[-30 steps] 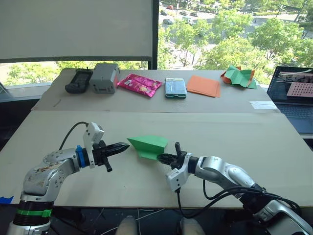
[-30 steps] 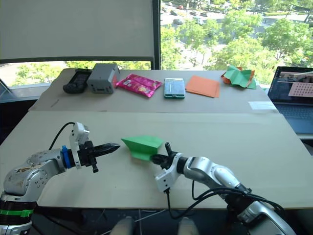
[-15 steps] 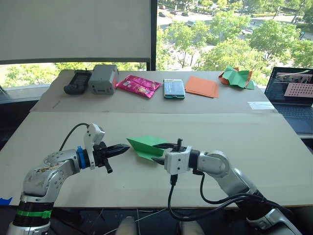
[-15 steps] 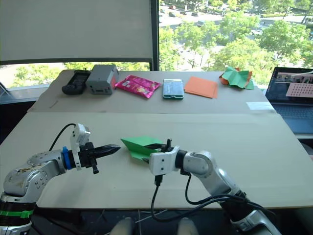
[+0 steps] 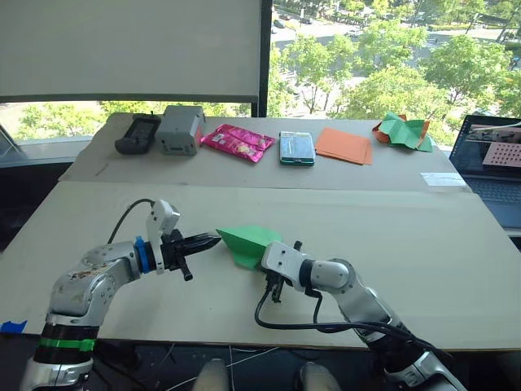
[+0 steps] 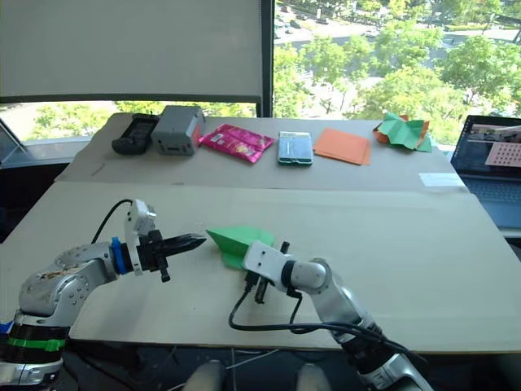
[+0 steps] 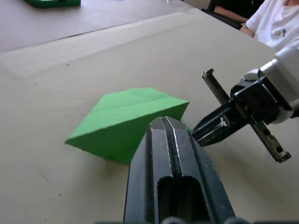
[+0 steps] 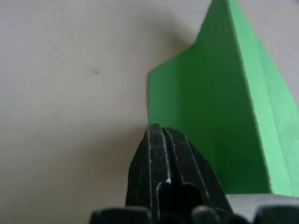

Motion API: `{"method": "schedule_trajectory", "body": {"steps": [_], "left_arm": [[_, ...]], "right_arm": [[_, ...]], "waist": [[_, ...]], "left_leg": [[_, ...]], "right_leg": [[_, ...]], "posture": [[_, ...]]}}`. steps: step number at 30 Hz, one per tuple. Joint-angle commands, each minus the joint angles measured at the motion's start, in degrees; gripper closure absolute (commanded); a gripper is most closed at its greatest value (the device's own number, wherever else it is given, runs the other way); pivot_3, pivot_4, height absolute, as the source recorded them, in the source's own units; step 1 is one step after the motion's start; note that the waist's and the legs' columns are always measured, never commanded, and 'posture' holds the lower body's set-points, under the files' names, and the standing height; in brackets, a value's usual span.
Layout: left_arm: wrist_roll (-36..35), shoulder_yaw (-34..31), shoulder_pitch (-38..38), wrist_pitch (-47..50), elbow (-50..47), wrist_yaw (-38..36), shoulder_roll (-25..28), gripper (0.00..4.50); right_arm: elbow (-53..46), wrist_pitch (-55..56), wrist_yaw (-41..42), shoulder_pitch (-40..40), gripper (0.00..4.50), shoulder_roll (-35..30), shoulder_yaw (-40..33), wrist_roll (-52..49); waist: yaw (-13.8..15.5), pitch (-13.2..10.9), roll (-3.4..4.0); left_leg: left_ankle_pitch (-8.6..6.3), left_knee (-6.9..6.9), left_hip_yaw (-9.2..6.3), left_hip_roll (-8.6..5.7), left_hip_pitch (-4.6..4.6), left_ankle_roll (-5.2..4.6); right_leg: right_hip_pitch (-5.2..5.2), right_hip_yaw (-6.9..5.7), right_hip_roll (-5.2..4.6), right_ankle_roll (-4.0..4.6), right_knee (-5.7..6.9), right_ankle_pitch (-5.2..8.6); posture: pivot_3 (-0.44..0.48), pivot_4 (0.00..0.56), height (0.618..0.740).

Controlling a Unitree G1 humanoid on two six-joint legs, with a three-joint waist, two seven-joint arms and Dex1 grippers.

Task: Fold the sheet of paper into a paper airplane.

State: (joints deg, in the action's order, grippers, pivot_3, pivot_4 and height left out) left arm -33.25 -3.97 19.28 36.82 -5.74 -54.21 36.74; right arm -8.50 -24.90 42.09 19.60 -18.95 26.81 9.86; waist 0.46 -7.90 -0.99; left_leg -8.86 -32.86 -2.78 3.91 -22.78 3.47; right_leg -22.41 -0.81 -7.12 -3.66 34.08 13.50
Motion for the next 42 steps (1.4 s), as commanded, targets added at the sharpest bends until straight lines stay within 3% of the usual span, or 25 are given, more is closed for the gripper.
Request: {"method": "schedule_trajectory", "body": {"steps": [1,18,34,42], "left_arm": [[1.5,1.1,3.7,-2.9,2.7,-0.5,-1.6,4.50],[13.4,10.8,13.3,-11.2,17.5,-1.9,-8.6,4.50],[13.2,11.2,6.5,-7.5,9.9,-5.6,-5.1,4.50],[12.5,10.3,15.2,-5.3,11.3,-4.1,-6.5,4.50]], "right_arm": [[0.4,-4.5,0.6,-0.7,4.47,0.6,0.1,-1.4],[-1.9,-8.1,1.9,-2.7,4.47,-2.5,2.0,-1.5],[-2.5,-9.6,1.6,-2.7,4.47,-1.9,1.3,-2.5],[-1.4,-10.1,1.1,-2.3,4.47,-1.3,1.4,-2.4]], "waist": [[0.0,0.1,0.00],[0.2,0.3,0.01],[0.2,0.4,0.07],[0.2,0.3,0.02]], "left_leg": [[0.00,-0.01,0.00,0.00,0.02,0.00],[0.02,-0.07,0.00,-0.03,0.01,-0.02],[0.01,-0.07,-0.01,-0.02,-0.01,-0.02],[0.00,-0.08,-0.02,-0.02,-0.07,-0.01]], "right_leg": [[0.07,-0.01,0.00,0.00,0.00,0.00],[0.19,0.01,0.03,-0.03,0.01,-0.01],[0.17,0.00,0.02,-0.03,0.03,-0.01],[0.16,-0.02,0.02,-0.03,0.01,-0.01]], "posture": [[0.000,0.150,0.706],[0.000,0.150,0.706],[0.000,0.150,0.706],[0.000,0.150,0.706]]}}
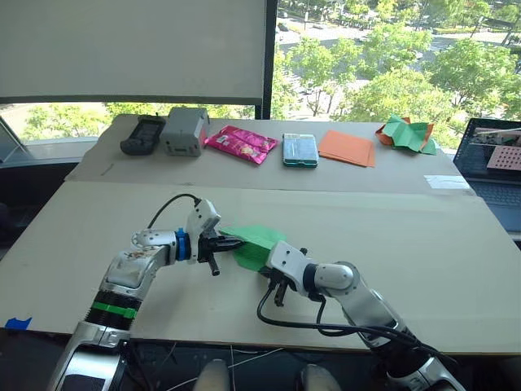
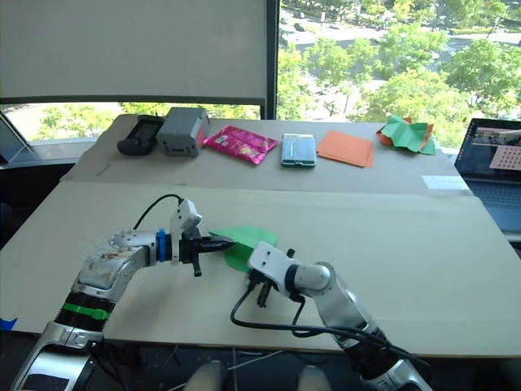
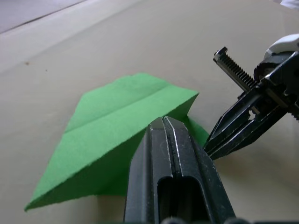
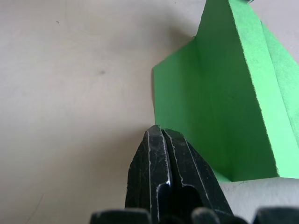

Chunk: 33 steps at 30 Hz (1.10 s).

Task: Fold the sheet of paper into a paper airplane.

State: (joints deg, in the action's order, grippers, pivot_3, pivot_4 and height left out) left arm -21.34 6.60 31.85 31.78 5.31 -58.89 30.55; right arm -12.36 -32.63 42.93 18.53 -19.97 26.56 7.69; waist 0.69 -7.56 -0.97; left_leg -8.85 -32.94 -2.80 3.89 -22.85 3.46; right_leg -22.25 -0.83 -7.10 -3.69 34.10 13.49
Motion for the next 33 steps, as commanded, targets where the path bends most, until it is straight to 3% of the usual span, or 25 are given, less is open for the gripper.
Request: {"method": "schedule_trajectory", "body": {"steps": [1,5,10,14,27,33], "left_arm": [[2.3,0.9,3.2,-1.4,1.9,0.7,-0.2,4.50],[8.6,5.3,4.0,-7.6,9.1,0.4,-0.2,4.50],[11.5,6.0,6.0,-11.6,14.4,0.6,-1.5,4.50],[11.2,5.7,5.3,-11.2,13.3,-0.8,-1.5,4.50],[12.3,5.9,-2.0,-9.4,7.6,-2.2,0.8,4.50],[12.6,5.8,-3.2,-8.9,6.4,-1.8,0.6,4.50]], "right_arm": [[2.6,-2.4,0.2,-1.2,4.47,-0.2,1.7,-0.2],[2.7,-2.8,-0.1,-1.0,4.47,0.1,1.7,-0.1],[1.9,-3.2,-0.3,-1.3,4.47,0.1,1.6,-0.2],[1.6,-3.4,-0.5,-1.2,4.47,0.1,1.4,-0.3],[1.6,-3.1,-0.8,-0.6,4.47,0.1,0.6,-0.4],[-4.7,-6.0,1.6,-1.0,4.47,-1.7,-1.5,-3.9]], "waist": [[-0.1,0.0,0.05],[-0.5,0.3,0.34],[-0.5,0.2,0.25],[-0.5,0.2,0.25],[-0.5,0.3,0.33],[-0.1,0.3,0.30]], "left_leg": [[0.00,0.00,0.00,0.00,0.01,-0.01],[0.09,0.00,0.02,-0.01,0.08,-0.14],[0.26,0.01,-0.06,0.02,0.03,-0.43],[0.02,0.00,-0.04,0.01,0.02,-0.03],[0.01,0.00,-0.05,0.01,0.04,-0.01],[0.01,0.00,-0.06,0.01,-0.07,-0.02]], "right_leg": [[0.01,0.01,0.00,0.00,0.00,0.00],[0.03,0.05,0.02,-0.02,0.04,-0.01],[-0.02,0.05,0.10,-0.01,0.10,-0.01],[-0.01,0.07,0.09,-0.02,0.04,-0.01],[-0.01,0.06,0.09,-0.01,0.06,-0.01],[-0.06,0.06,0.09,-0.01,0.06,-0.01]], "posture": [[0.000,0.150,0.706],[0.000,0.150,0.706],[0.000,0.150,0.706],[0.000,0.150,0.706],[0.000,0.150,0.706],[0.000,0.150,0.706]]}}
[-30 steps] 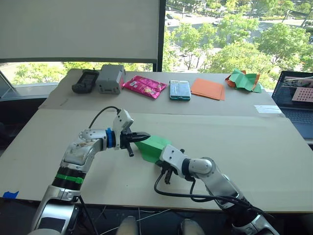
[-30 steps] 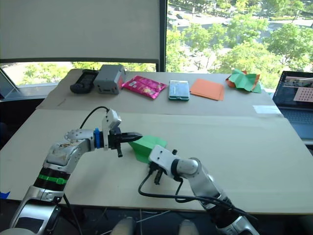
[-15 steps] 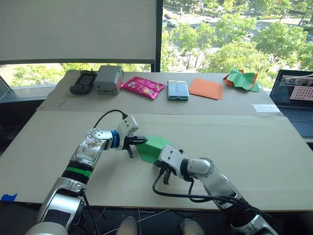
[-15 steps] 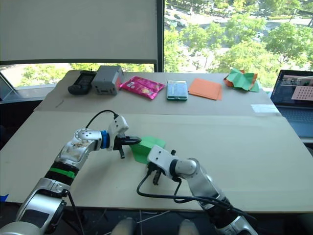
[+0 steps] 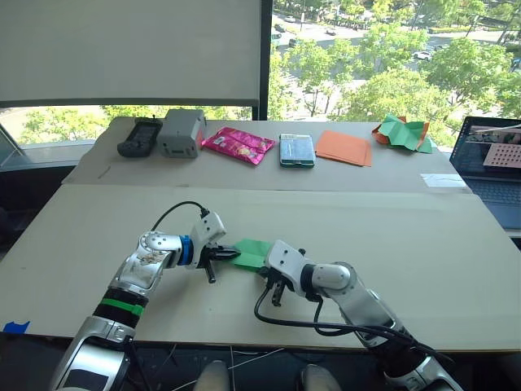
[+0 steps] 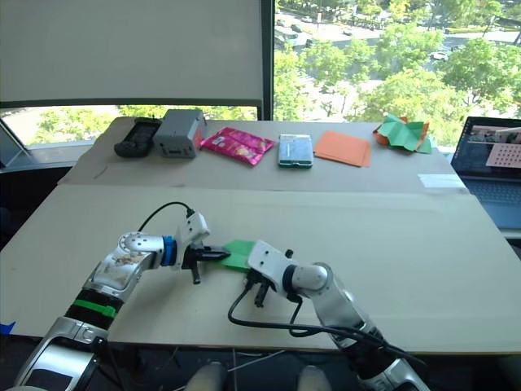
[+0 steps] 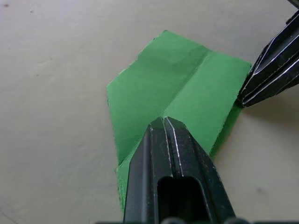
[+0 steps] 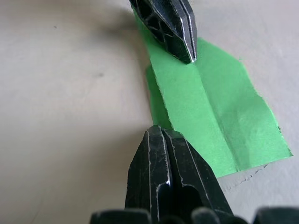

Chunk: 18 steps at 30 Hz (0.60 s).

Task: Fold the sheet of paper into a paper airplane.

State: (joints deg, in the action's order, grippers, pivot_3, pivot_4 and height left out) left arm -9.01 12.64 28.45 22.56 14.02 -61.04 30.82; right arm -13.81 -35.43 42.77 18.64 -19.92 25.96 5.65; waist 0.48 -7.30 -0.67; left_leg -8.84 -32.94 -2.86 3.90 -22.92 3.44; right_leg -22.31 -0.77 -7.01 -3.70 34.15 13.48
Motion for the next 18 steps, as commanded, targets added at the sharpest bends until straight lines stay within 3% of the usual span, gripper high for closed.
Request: {"method": "schedule_trajectory", "body": {"steps": [1,8,12,16,18], "left_arm": [[0.2,-0.2,0.0,0.5,-2.5,0.4,0.3,4.50],[-0.6,-0.4,-0.8,1.5,-5.0,1.3,-0.3,4.50],[-2.1,-1.4,-2.0,3.0,-9.3,1.3,0.0,4.50],[-3.8,-2.6,-4.5,4.9,-14.0,2.0,0.3,4.50],[-4.2,-2.7,-5.5,5.7,-15.6,2.6,0.4,4.50]], "right_arm": [[-5.1,-3.9,2.4,-1.3,4.47,-2.5,-1.3,-2.7],[-11.9,-11.1,3.5,-0.5,4.47,-3.7,-6.9,-10.2],[-8.8,-16.7,0.3,3.7,4.47,-0.7,-14.8,-14.9],[-2.4,-17.6,-2.8,7.4,4.47,0.5,-16.9,-15.1],[-0.6,-17.7,-3.8,8.1,3.84,1.3,-17.1,-15.5]], "waist": [[0.2,0.0,0.00],[0.2,0.0,-0.02],[0.0,-0.1,-0.02],[0.0,-0.1,-0.01],[0.1,-0.1,0.00]], "left_leg": [[0.00,0.00,0.00,0.00,-0.01,0.00],[0.13,0.00,0.00,0.00,-0.20,-0.21],[0.20,0.00,0.00,0.00,-0.20,-0.32],[0.00,0.00,0.00,0.00,-0.21,0.00],[0.00,0.00,0.00,0.01,-0.22,-0.01]], "right_leg": [[0.01,0.00,0.00,0.00,-0.01,0.00],[-0.04,0.00,0.01,0.00,-0.02,0.00],[-0.10,0.01,0.01,0.00,-0.03,0.00],[-0.22,0.00,0.01,0.00,-0.03,0.00],[-0.22,0.00,0.01,0.00,-0.02,0.00]], "posture": [[0.000,0.150,0.706],[0.000,0.150,0.706],[0.000,0.150,0.706],[0.000,0.150,0.706],[0.000,0.150,0.706]]}}
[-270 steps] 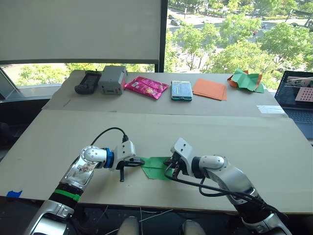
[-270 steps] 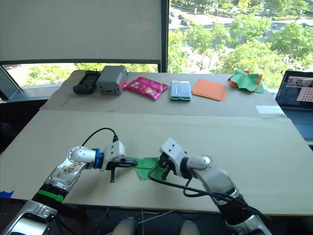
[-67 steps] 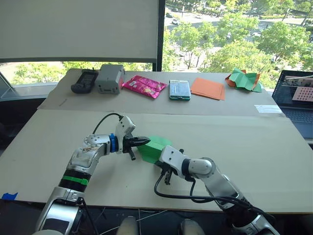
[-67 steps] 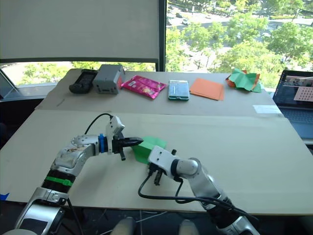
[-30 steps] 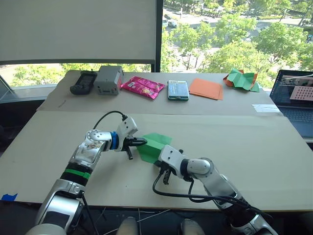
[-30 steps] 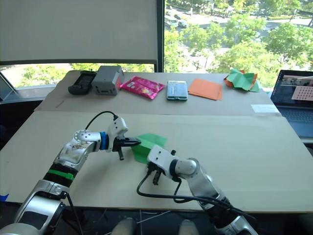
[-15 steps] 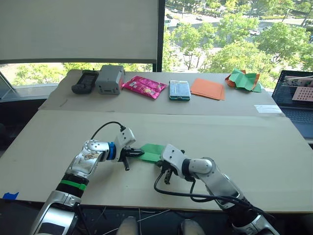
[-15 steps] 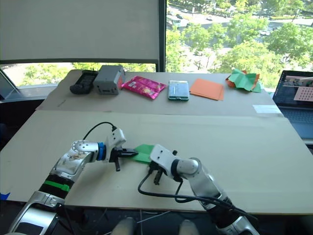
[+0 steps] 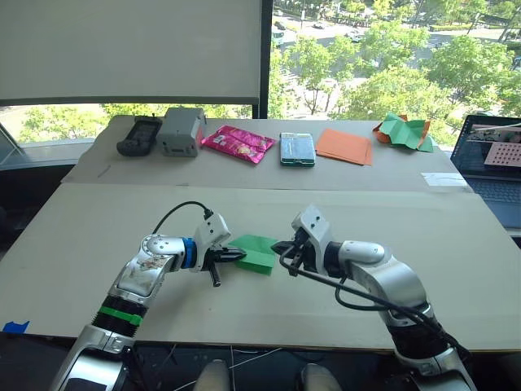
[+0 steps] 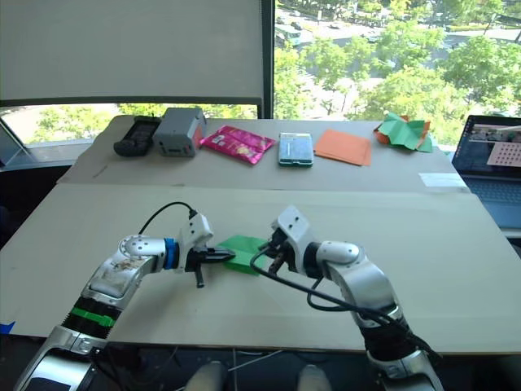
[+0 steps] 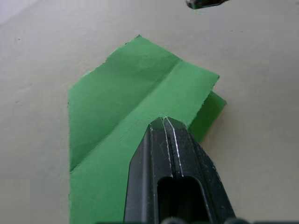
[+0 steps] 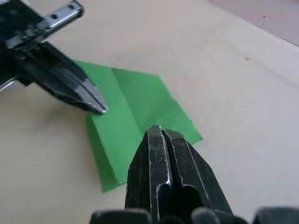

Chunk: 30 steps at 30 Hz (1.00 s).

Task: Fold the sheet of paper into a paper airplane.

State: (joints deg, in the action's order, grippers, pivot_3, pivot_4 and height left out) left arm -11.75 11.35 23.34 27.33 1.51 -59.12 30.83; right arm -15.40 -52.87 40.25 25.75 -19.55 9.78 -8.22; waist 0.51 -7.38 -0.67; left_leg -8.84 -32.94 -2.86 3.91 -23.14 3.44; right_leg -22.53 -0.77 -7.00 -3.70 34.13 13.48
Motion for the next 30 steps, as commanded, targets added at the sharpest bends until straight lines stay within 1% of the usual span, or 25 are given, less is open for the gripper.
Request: {"method": "schedule_trajectory", "body": {"steps": [1,3,4,5,8,11,15,21,26,28,30], "left_arm": [[-1.5,-1.5,-0.8,1.2,-3.3,1.0,0.3,4.50],[-1.5,-1.5,-1.7,1.2,-3.5,1.5,0.2,4.50],[-1.5,-1.5,-2.0,1.3,-3.5,1.7,0.2,4.50],[-1.6,-1.5,-2.2,1.4,-3.5,1.9,0.1,4.50],[-1.7,-1.4,-2.3,1.4,-3.4,2.4,0.0,4.50],[-1.9,-1.2,-2.5,1.3,-3.2,2.7,0.1,4.50],[-1.9,-1.0,-3.0,1.3,-3.5,2.8,0.2,4.50],[-2.0,-0.8,-3.0,1.4,-4.0,2.9,0.2,4.50],[-2.1,-0.8,-3.2,1.5,-4.3,2.9,0.6,4.50],[-2.1,-0.8,-3.3,1.5,-4.4,2.9,0.7,4.50],[-2.1,-0.7,-3.4,1.5,-4.4,2.9,0.8,4.50]], "right_arm": [[2.0,-0.3,-1.9,1.2,3.57,1.4,-1.1,-1.7],[3.3,-0.1,-2.3,1.4,2.93,1.8,-0.8,-2.0],[4.7,-0.4,-2.9,1.8,2.58,2.5,-1.1,-2.4],[5.7,-0.6,-3.3,2.2,2.17,3.0,-1.4,-2.8],[7.5,-1.9,-3.5,3.0,1.18,4.2,-3.0,-5.3],[8.8,-3.6,-3.9,3.7,1.18,5.3,-4.7,-7.6],[10.0,-5.0,-3.7,3.7,1.18,6.1,-4.9,-9.9],[13.6,-4.2,-4.1,3.8,1.18,6.6,-5.4,-11.1],[14.1,-4.2,-3.1,4.1,1.18,7.1,-5.9,-13.3],[14.3,-3.9,-3.3,4.1,1.69,7.3,-5.7,-13.4],[14.2,-3.2,-3.3,4.0,2.30,7.4,-5.1,-13.3]], "waist": [[0.0,0.0,0.01],[0.0,0.0,0.03],[0.0,0.0,0.03],[0.0,0.0,0.03],[0.0,0.0,0.03],[0.0,0.0,0.03],[0.0,0.0,0.04],[-0.1,0.0,0.06],[-0.2,0.0,0.06],[-0.3,0.0,0.07],[-0.3,0.0,0.07]], "left_leg": [[0.00,0.00,0.00,0.00,-0.03,0.00],[0.06,0.00,0.00,-0.01,-0.03,-0.10],[0.26,0.00,0.00,-0.01,-0.04,-0.42],[0.27,0.00,0.00,-0.01,-0.04,-0.43],[0.28,0.01,-0.01,-0.01,-0.04,-0.45],[0.28,0.01,0.00,-0.01,-0.04,-0.46],[0.27,0.00,0.00,-0.01,0.00,-0.44],[0.24,0.00,-0.01,0.00,-0.03,-0.39],[0.25,0.00,-0.01,0.00,-0.04,-0.41],[0.25,0.00,-0.02,-0.01,-0.04,-0.41],[0.25,0.00,-0.02,-0.01,-0.04,-0.41]], "right_leg": [[0.00,0.00,0.00,0.00,0.02,0.00],[0.01,0.01,0.00,0.00,0.03,-0.01],[0.03,0.01,0.00,-0.01,0.04,-0.01],[0.04,0.01,0.00,-0.01,0.03,-0.01],[0.07,0.01,0.02,0.00,0.03,-0.01],[0.09,0.02,0.02,0.00,0.03,-0.01],[0.08,0.02,0.02,0.00,0.03,-0.01],[0.03,0.02,0.02,0.00,0.03,-0.01],[0.02,0.02,0.02,0.00,0.07,-0.01],[0.02,0.02,0.02,0.00,0.07,-0.01],[0.02,0.02,0.03,0.00,0.07,-0.02]], "posture": [[0.000,0.150,0.706],[0.000,0.150,0.706],[0.000,0.150,0.706],[0.000,0.150,0.706],[0.000,0.150,0.706],[0.000,0.150,0.706],[0.000,0.150,0.706],[0.000,0.150,0.706],[0.000,0.150,0.706],[0.000,0.150,0.706],[0.000,0.150,0.706]]}}
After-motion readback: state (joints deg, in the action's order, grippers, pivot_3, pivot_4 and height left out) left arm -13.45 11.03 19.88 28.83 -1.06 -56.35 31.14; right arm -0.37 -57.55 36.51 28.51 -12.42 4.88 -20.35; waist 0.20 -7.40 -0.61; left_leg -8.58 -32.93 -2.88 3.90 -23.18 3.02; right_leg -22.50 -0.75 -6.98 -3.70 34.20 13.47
